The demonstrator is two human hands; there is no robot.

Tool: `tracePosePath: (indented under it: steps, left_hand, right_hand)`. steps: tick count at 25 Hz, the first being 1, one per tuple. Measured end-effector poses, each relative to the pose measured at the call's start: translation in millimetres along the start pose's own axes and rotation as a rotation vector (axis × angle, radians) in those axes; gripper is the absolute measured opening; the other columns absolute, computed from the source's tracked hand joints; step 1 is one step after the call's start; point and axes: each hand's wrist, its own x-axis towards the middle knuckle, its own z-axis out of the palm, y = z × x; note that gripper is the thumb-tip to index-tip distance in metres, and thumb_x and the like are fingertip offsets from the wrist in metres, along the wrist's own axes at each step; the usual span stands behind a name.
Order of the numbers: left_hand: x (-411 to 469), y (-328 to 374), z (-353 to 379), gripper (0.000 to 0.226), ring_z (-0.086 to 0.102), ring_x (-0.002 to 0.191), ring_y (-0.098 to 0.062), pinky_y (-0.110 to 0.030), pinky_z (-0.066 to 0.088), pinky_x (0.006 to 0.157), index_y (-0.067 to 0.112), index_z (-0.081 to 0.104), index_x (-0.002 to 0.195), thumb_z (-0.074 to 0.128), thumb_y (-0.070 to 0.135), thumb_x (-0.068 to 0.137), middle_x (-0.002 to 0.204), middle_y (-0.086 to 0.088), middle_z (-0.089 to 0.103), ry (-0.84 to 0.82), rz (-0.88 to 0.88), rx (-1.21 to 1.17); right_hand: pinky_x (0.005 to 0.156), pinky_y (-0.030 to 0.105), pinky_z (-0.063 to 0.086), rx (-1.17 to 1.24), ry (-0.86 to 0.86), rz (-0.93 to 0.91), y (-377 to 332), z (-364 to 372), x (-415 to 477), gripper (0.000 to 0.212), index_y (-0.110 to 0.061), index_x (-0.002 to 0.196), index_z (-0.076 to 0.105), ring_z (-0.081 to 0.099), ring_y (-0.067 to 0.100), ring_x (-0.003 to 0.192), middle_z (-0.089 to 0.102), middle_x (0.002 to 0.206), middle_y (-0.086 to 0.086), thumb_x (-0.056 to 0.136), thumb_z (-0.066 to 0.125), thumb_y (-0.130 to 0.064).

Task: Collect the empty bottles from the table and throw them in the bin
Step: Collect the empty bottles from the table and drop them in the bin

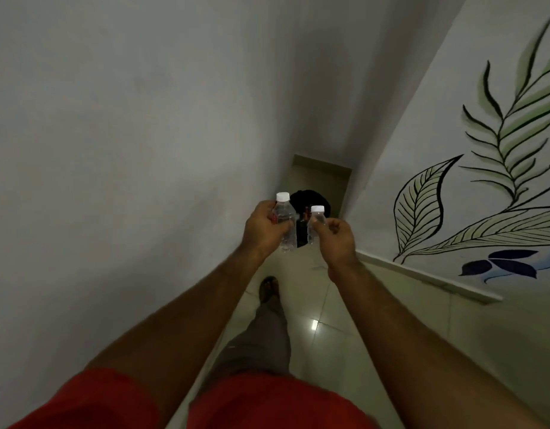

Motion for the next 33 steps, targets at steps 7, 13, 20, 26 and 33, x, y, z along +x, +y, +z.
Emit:
tracePosePath:
  steps: [7, 13, 20, 26, 33]
  left_hand:
    - [203.7, 0.1, 48.9, 0.030, 0.066, 0.093, -0.023, -0.035, 0.056, 0.080, 0.016, 0.062, 0.111, 0.071, 0.028, 0.085, 0.100, 0.000, 0.066, -0.108, -0.139, 0.130]
    - [366.1, -102.0, 137.0, 0.031, 0.062, 0.088, -0.020, -0.028, 0.048, 0.074, 0.007, 0.066, 0.111, 0.072, 0.025, 0.086, 0.100, -0.007, 0.067, -0.153, -0.342, 0.079]
    - [499.2, -238.6, 232.0, 0.042, 0.067, 0.091, -0.033, -0.034, 0.053, 0.077, 0.007, 0.065, 0.100, 0.064, 0.046, 0.087, 0.095, -0.012, 0.069, -0.210, -0.398, 0.247]
    - [536.3, -284.3, 267.5, 0.045, 0.059, 0.114, -0.039, -0.035, 0.047, 0.096, 0.003, 0.061, 0.121, 0.058, 0.038, 0.093, 0.125, -0.022, 0.062, -0.102, -0.294, 0.405]
    - [466.2, -231.8, 223.0, 0.018, 0.059, 0.110, -0.034, -0.036, 0.045, 0.099, 0.000, 0.064, 0.106, 0.055, 0.002, 0.090, 0.116, -0.021, 0.064, -0.129, -0.249, 0.248]
  right_hand:
    - [0.065, 0.023, 0.049, -0.067, 0.053, 0.133, -9.1, 44.7, 189.8, 0.033, -0.012, 0.110, 0.060, 0.062, 0.019, 0.085, 0.067, 0.101, 0.011, 0.093, 0.066, -0.040]
    - [0.072, 0.040, 0.056, -0.119, -0.020, 0.432, 86.4, 82.4, 362.5, 0.046, -0.011, 0.113, 0.064, 0.065, 0.026, 0.089, 0.069, 0.110, 0.018, 0.091, 0.061, -0.052]
    - [0.090, 0.049, 0.056, -0.170, 0.038, 0.557, 216.6, 109.7, 514.8, 0.048, -0.008, 0.123, 0.060, 0.065, 0.034, 0.103, 0.066, 0.117, 0.014, 0.094, 0.059, -0.046]
    - [0.098, 0.038, 0.048, -0.159, 0.115, 0.477, 257.9, 117.5, 563.8, 0.045, -0.009, 0.145, 0.041, 0.054, 0.035, 0.126, 0.053, 0.141, 0.015, 0.102, 0.049, -0.022]
    - [0.103, 0.051, 0.048, -0.112, 0.133, 0.387, 222.9, 122.9, 500.3, 0.030, -0.019, 0.123, 0.063, 0.059, 0.036, 0.118, 0.063, 0.130, 0.013, 0.096, 0.055, -0.030]
